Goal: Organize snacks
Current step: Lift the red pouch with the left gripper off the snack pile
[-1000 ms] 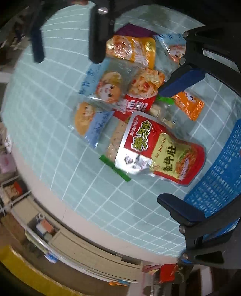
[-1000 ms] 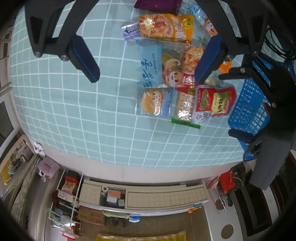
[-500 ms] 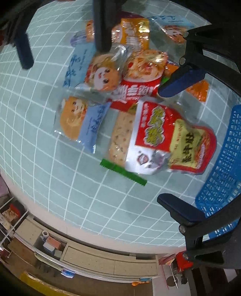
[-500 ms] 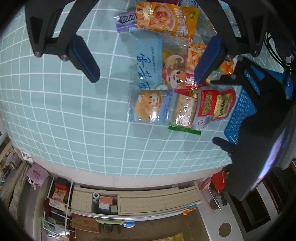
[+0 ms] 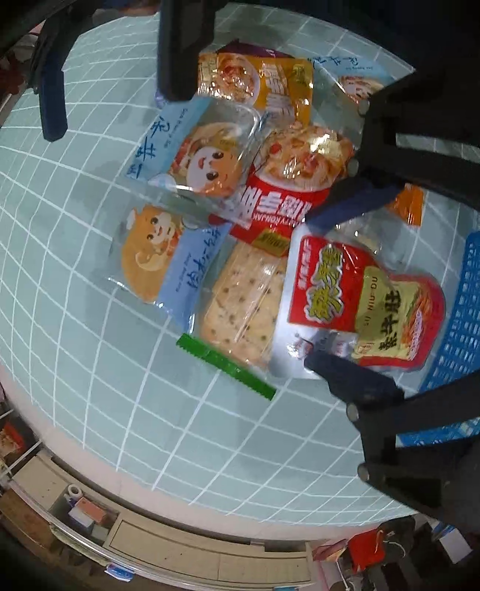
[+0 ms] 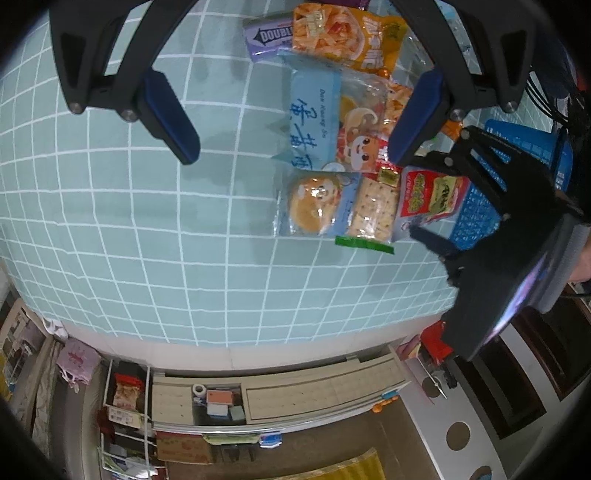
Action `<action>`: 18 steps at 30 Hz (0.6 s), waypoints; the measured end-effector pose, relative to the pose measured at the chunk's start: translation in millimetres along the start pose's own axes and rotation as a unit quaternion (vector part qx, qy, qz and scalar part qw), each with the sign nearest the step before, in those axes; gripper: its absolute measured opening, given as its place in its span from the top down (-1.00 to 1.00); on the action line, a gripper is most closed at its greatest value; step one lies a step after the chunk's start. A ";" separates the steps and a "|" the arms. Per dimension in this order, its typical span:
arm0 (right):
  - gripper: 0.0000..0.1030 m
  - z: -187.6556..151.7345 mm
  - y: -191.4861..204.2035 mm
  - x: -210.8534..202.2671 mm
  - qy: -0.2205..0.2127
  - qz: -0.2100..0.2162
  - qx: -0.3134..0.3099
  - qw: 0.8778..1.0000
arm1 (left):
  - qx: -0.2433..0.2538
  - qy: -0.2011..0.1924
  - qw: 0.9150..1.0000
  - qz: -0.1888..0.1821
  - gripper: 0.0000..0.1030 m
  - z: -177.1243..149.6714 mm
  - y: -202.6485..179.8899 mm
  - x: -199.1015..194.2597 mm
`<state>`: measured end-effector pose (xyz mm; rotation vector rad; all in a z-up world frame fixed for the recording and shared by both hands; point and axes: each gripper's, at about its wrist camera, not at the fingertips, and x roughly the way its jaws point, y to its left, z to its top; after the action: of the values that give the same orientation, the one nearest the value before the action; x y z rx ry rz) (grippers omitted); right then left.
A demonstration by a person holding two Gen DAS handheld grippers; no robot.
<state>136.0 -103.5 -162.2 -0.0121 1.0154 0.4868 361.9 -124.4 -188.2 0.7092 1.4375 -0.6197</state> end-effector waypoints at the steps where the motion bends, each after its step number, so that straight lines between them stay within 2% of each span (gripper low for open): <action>1: -0.99 -0.2 -0.3 0.3 0.000 0.001 0.002 1.000 | -0.003 0.000 1.000 -0.005 -0.03 -0.5 -0.2 -0.2; 3: -0.99 1.1 -1.0 -0.7 0.000 -0.001 0.001 1.000 | -0.001 -0.001 1.000 -0.001 0.14 -0.6 -5.5 -3.4; 4: -0.99 2.0 -1.7 -1.2 -0.001 -0.002 0.000 1.000 | -0.002 -0.002 1.000 -0.001 0.33 0.3 -7.5 -3.9; 5: -0.99 2.4 -1.7 -1.9 -0.002 -0.004 -0.002 1.000 | -0.003 -0.003 1.000 -0.002 0.42 1.1 -9.1 -5.1; 9: -0.99 1.2 -4.2 -4.7 -0.005 0.004 0.002 1.000 | -0.041 -0.009 0.999 0.026 0.46 3.9 -7.9 -6.3; 10: -0.99 0.9 -4.8 -4.9 -0.005 0.005 0.003 1.000 | -0.048 -0.009 0.999 0.024 0.27 1.9 -5.1 -9.0; 11: -0.99 0.8 -5.0 -5.5 -0.006 0.006 0.004 1.000 | -0.055 -0.005 0.998 0.032 -0.13 0.7 -3.2 -8.7; 13: -0.99 0.8 -5.0 -7.0 -0.008 0.011 0.005 1.000 | -0.053 -0.001 0.997 0.051 -0.46 -5.6 -3.3 -9.8; 16: -0.99 0.5 -4.8 -8.5 -0.010 0.020 0.005 1.000 | -0.070 0.008 0.996 0.049 -0.67 -12.0 3.9 -10.0; 18: -0.99 0.3 -2.9 -7.9 -0.009 0.021 0.002 1.000 | -0.081 0.021 0.995 0.045 -0.69 -16.5 11.7 -4.7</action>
<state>133.9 -109.1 -156.2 0.0179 1.0008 0.5225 359.6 -104.5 -182.8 0.6584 1.4677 -0.4157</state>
